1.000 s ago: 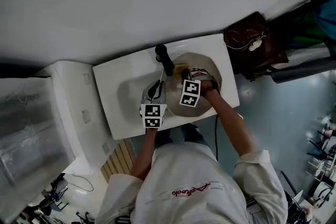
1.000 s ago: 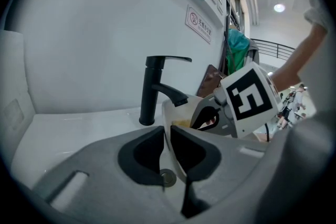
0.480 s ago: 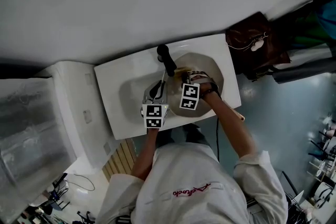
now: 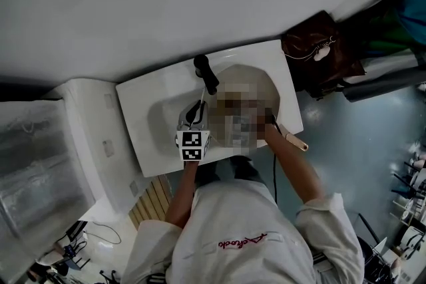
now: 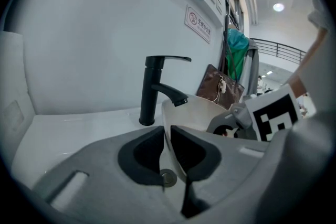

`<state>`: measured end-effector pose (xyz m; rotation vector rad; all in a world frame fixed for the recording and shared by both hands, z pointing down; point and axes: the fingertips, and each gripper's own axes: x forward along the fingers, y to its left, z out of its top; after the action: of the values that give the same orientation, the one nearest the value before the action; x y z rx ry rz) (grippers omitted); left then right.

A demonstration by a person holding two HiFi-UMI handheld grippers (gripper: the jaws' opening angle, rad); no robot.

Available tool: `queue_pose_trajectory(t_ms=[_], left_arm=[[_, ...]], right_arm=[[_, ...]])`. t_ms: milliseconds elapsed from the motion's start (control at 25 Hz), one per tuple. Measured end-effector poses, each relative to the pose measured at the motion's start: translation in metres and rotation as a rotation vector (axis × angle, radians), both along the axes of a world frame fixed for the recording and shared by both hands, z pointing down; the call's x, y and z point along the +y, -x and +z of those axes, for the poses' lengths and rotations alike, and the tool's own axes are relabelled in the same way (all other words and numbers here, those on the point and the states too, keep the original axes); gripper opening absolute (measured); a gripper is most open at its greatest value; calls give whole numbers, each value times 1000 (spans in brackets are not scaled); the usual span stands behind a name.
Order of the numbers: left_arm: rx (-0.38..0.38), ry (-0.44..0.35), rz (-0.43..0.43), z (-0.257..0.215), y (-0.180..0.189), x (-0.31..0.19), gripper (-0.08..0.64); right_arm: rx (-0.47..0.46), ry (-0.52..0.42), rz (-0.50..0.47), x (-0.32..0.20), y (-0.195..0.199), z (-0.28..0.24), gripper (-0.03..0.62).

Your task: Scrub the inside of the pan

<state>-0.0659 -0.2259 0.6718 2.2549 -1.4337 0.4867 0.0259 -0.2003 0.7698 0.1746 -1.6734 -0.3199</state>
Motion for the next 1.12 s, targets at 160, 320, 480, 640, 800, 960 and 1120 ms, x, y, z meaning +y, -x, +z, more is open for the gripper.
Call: queue_pose_trajectory(t_ms=[160,320,480,640,800,960,1120], left_arm=[[-5,1,0,0,0,0,40],[-6,-4,-4,0,0,0,41],[-8,-8,-8,0,0,-1,40],[-10,-11,-10,0,0,-1,40],[-14,-5,-10,1,0,-1,40],[-15,-7,-7,1,0,-1,40],[-15,-5,-4,0,0,0,40]], right_arm=[[14,20,-28,24,-4,4,25],[33,45,-64,48,-8,8,25],[54,68,-97,66,-12,13,25],[69,77,-127,81,-13,15,25],[63,87,-119,83,-13,15,25],[55,82,-120,79,-12,10,25],[36,46,-119,66,-6,2,25]])
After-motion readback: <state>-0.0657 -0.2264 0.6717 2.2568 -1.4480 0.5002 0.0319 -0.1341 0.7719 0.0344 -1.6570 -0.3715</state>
